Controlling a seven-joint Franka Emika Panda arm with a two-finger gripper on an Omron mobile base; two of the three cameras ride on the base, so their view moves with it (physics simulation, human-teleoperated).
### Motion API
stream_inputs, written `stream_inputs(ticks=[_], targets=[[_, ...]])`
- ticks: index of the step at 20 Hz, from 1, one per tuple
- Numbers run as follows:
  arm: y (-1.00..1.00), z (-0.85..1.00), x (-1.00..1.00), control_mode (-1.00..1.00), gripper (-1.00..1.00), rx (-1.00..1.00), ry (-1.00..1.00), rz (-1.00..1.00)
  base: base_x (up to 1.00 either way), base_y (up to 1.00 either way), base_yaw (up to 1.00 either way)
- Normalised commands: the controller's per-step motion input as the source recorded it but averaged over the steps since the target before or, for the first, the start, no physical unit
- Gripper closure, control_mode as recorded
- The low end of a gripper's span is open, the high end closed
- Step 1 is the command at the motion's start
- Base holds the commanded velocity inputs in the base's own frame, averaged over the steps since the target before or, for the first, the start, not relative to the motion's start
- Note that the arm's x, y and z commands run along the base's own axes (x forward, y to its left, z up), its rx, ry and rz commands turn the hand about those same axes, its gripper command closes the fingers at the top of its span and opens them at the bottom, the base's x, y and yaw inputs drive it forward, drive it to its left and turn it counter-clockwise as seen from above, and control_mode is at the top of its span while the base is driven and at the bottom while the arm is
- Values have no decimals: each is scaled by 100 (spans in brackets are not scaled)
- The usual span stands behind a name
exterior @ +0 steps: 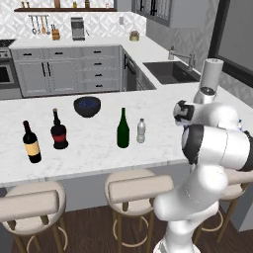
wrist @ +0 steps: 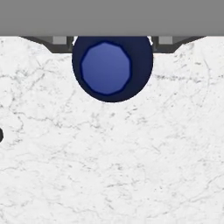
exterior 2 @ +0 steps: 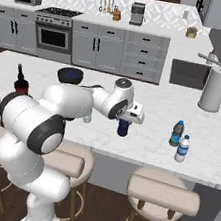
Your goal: Move the plastic bottles in the middle to the plastics group, and the glass bottles in the middle to the glass group.
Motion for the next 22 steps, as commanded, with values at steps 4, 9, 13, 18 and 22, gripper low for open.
stream_inputs(ticks=[4, 9, 13, 18, 22], targets=[[-91, 2, 1, -100, 100, 1, 1, -8, 0, 0, 0], [-74, -3, 0, -100, 100, 0, 0, -7, 0, 0, 0], [-66, 0, 0, -100, 100, 0, 0, -5, 0, 0, 0], [-54, -1, 0, -100, 100, 0, 0, -4, 0, 0, 0], [-6, -13, 0, -100, 100, 0, 0, -1, 0, 0, 0]])
